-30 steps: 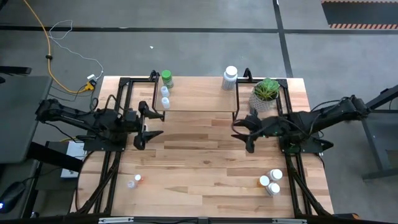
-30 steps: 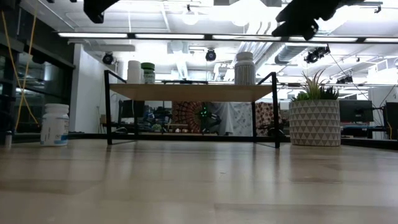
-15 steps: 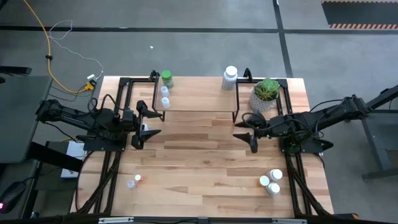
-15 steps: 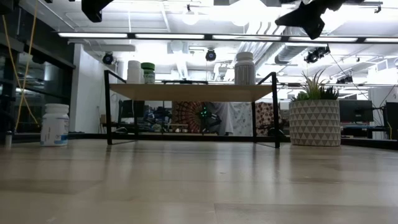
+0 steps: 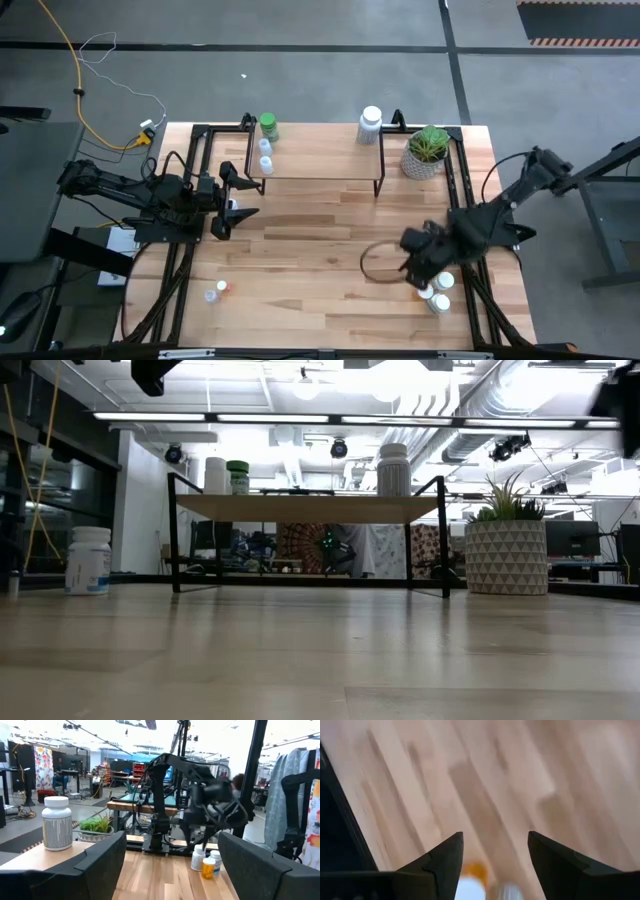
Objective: Pick and place medicine bottles onto shelf by color
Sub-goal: Put the orange transparent bottle on the shelf
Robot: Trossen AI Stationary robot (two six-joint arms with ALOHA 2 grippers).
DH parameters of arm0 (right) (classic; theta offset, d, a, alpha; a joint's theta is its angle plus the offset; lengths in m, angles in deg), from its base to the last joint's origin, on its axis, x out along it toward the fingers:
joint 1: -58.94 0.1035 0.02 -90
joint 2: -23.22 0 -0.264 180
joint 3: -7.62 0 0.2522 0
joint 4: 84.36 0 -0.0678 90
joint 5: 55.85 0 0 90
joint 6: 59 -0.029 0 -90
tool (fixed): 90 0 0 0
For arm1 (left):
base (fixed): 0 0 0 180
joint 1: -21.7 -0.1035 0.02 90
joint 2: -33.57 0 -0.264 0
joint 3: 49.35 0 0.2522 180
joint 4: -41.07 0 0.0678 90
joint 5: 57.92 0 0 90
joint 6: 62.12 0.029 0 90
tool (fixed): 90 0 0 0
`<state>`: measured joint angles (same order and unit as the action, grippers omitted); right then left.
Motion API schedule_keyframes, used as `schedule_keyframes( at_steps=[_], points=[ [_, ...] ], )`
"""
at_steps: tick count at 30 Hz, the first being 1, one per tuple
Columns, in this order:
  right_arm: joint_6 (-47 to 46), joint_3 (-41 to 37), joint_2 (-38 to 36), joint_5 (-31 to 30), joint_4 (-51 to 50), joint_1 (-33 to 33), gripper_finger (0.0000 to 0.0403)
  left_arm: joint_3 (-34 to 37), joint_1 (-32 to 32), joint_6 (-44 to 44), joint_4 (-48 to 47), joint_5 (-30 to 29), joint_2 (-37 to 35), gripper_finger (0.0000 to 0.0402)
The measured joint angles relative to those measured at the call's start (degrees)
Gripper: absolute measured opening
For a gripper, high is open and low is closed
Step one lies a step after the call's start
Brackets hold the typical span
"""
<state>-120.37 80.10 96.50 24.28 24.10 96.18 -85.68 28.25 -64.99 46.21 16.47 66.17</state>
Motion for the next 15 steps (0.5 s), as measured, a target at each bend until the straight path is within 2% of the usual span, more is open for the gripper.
schedule_keyframes(
  at_steps=[9, 15],
  points=[
    [-14.58, 1.37, 8.35, 7.75, -1.21, 8.54, 0.0213, 0.00, 0.00, -0.16, 0.23, 0.01, 0.00, 0.0305],
    [-17.68, 1.37, 11.51, 8.05, -1.27, 9.79, 0.0213, 0.00, 0.00, -0.62, 0.23, 0.01, 0.00, 0.0305]
  ],
)
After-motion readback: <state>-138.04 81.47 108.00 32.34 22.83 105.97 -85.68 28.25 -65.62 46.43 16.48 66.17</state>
